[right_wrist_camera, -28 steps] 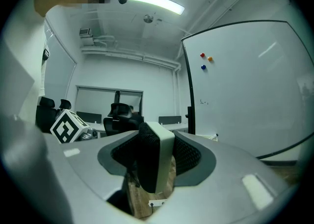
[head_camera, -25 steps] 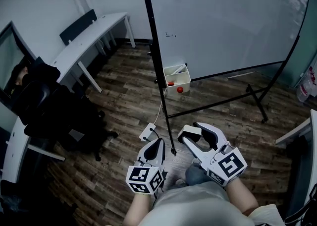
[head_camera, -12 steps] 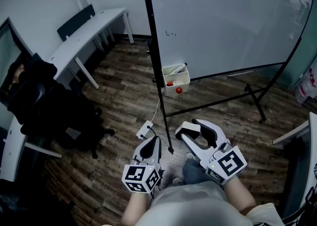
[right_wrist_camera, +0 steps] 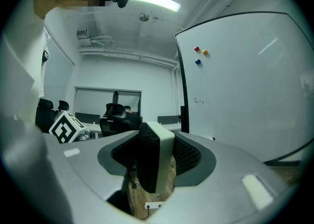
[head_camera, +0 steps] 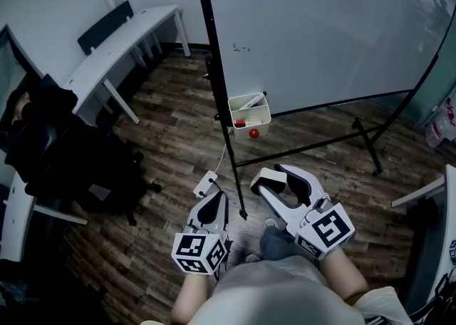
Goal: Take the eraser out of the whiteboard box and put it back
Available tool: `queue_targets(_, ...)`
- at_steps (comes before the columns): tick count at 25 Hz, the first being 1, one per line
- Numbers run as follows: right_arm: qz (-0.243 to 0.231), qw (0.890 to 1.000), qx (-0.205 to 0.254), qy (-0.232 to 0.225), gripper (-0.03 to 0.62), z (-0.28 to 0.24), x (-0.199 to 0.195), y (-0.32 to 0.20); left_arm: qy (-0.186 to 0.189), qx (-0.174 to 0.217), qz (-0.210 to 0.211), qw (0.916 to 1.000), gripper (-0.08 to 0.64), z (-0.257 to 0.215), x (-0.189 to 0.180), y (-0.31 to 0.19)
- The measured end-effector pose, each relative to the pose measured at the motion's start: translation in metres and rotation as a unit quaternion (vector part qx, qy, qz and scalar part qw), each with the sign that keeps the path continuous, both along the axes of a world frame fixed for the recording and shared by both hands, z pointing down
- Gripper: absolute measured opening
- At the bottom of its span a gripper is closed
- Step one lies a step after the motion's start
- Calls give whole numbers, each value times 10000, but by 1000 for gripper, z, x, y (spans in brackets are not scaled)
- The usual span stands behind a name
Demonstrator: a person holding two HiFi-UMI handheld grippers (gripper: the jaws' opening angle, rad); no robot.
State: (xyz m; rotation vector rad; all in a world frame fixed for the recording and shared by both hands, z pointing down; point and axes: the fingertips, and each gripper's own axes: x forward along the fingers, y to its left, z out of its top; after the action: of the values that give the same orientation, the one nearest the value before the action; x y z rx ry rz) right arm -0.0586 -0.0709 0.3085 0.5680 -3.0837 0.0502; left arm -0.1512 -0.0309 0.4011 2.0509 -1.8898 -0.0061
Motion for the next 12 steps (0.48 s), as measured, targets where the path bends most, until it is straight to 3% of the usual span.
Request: queue_targets(12, -98, 9999, -45, 22, 209, 3, -13, -60, -28, -76, -11, 10000, 3, 2, -8, -58)
